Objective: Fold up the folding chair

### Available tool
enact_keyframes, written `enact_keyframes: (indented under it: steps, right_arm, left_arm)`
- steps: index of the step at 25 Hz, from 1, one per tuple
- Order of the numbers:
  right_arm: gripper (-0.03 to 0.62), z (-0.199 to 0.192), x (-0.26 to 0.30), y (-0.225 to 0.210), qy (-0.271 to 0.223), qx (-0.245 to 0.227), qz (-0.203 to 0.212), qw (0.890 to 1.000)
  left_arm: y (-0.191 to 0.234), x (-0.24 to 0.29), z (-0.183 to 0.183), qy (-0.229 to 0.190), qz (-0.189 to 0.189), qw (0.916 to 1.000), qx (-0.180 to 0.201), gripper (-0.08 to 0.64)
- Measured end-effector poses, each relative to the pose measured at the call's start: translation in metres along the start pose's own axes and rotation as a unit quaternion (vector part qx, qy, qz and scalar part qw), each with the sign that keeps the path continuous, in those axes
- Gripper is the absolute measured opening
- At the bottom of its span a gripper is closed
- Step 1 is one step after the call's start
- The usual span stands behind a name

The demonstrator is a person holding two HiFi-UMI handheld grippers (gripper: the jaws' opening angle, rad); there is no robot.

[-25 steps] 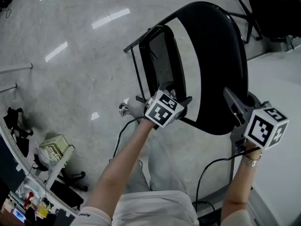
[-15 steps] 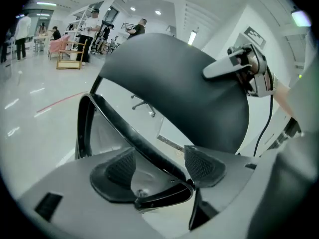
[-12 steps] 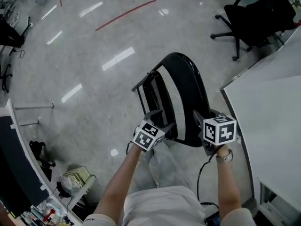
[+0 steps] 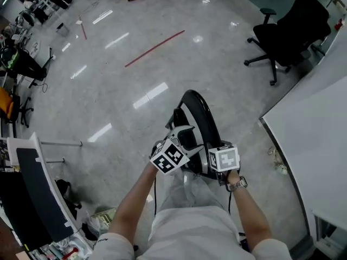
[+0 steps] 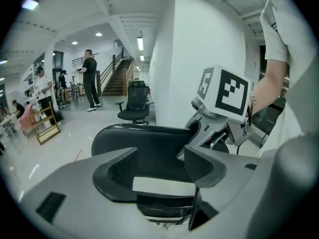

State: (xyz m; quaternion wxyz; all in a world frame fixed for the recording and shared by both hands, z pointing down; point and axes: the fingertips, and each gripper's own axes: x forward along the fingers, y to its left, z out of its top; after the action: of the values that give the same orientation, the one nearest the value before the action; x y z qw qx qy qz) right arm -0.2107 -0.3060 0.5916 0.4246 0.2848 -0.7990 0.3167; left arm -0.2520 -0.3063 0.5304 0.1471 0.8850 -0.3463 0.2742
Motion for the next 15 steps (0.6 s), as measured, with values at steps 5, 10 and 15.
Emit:
enact_keyframes:
  steps: [5,10,15]
  right_arm:
    - [0.055,0.003,0.005,0.017,0.002,-0.005,-0.003,1.000]
    - [0.055,0.006,0.001,0.035,-0.001,-0.010,-0.010,1.000]
    - [0.055,0.008,0.005,0.054,-0.002,-0.010,-0.018,1.000]
  left_arm:
    - [0.031,-0.026,0.010,0.040,-0.015,0.9941,0.100,0.305]
    - [0.051,-0.030,0.022,0.092,-0.067,0.9636,0.242,0.305]
    - [0.070,-0.026,0.016,0.156,-0.136,0.8863,0.414,0.305]
